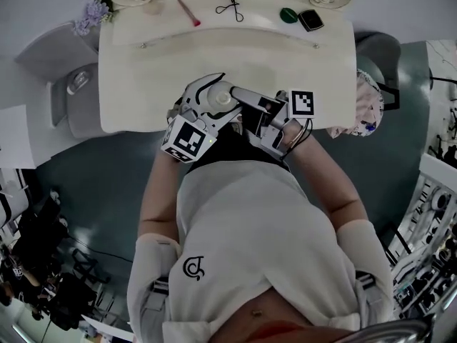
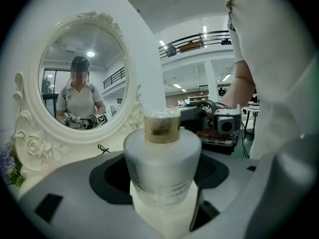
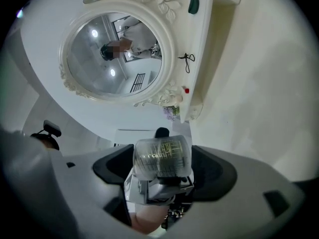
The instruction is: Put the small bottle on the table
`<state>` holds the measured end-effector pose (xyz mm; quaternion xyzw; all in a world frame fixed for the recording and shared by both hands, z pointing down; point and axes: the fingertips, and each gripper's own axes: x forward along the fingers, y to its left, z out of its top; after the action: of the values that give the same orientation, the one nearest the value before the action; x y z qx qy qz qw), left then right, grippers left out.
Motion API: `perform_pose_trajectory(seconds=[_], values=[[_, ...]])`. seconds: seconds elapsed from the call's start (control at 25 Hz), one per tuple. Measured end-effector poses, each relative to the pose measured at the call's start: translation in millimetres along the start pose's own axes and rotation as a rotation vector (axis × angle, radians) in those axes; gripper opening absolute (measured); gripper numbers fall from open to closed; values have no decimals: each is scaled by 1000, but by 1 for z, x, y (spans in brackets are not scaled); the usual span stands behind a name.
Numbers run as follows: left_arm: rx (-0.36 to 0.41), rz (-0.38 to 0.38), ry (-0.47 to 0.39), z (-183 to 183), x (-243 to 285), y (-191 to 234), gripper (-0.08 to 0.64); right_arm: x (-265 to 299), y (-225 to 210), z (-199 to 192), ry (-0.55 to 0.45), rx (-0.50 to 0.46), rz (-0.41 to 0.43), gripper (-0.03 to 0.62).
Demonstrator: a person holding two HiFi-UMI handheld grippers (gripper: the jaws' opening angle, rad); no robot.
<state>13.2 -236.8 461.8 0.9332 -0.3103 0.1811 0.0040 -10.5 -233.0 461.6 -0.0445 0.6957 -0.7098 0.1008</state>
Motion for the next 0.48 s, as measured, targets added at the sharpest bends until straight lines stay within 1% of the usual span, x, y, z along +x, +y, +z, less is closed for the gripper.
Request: perform_pose_trajectory(seconds=[0.16,0.32,0.4,0.48], values=[[-23,-42,11,-16,5,8,348,8,-15,6,-2,24,-10,365],[-51,-71,32,-38,10,15,348,15,-37,11,-31,59,-32,367],[-67,-78,43,-52,14,18,348,17,-51,15,-45,54,-55,366],[-87,-79,60,-67,19,22,348,19,-65,22,-54,22,-94,359]])
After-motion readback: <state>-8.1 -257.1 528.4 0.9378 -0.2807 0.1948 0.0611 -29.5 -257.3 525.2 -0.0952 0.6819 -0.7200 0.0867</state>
